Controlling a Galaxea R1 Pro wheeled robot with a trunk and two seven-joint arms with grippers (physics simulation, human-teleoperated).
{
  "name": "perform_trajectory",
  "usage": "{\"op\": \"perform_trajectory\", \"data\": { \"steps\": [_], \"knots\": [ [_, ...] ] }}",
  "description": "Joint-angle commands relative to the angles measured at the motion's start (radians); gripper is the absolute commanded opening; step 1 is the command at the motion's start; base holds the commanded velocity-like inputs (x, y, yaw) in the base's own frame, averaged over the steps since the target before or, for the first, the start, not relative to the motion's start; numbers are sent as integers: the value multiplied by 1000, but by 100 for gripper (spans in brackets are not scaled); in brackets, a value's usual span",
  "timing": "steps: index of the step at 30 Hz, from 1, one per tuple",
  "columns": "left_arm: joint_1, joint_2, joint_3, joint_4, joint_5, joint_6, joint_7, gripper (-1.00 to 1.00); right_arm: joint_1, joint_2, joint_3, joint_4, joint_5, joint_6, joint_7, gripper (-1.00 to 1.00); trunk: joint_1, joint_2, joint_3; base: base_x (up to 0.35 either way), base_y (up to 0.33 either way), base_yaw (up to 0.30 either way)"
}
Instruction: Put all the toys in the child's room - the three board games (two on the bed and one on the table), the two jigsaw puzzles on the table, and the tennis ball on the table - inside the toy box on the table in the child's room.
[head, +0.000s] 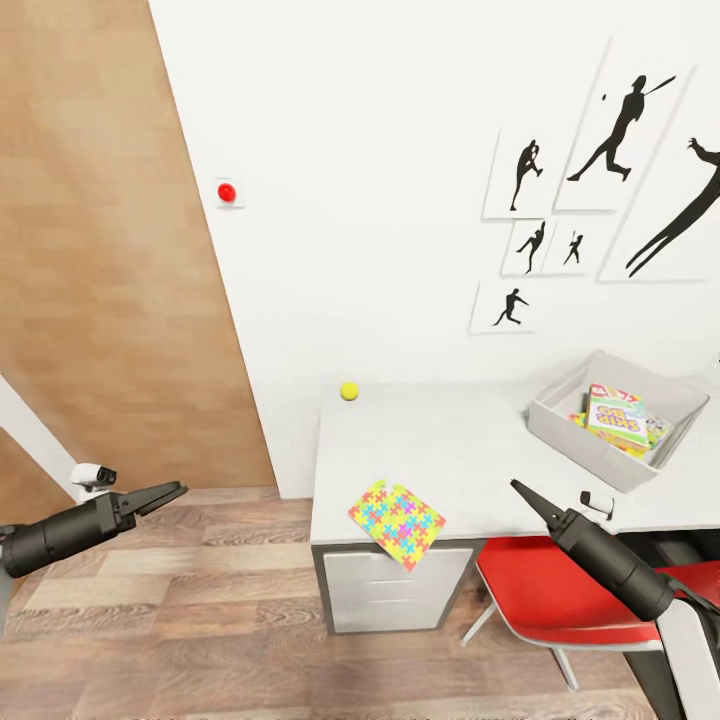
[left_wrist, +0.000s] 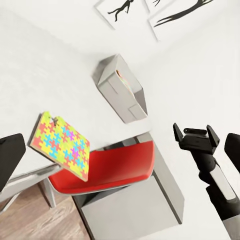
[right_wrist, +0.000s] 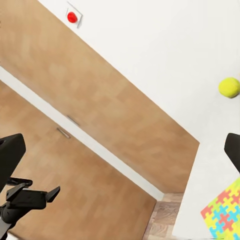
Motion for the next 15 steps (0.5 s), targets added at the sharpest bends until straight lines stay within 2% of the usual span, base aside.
{"op": "perform_trajectory", "data": {
  "steps": [1, 9, 15],
  "knots": [
    [-1, 0, 0, 0, -2, 11, -5, 100, -1, 0, -1, 0, -4, 7, 0, 100, 0, -2, -2, -135, 0, 0],
    [0, -1, 0, 0, -2, 11, -5, 100, -1, -1, -1, 0, -3, 7, 0, 100, 0, -2, -2, -73, -5, 0],
    [0, 0, 0, 0, -2, 9, -5, 100, 0, 1, -1, 0, -3, 7, 1, 100, 0, -2, -2, -72, -171, 0]
  ]
}}
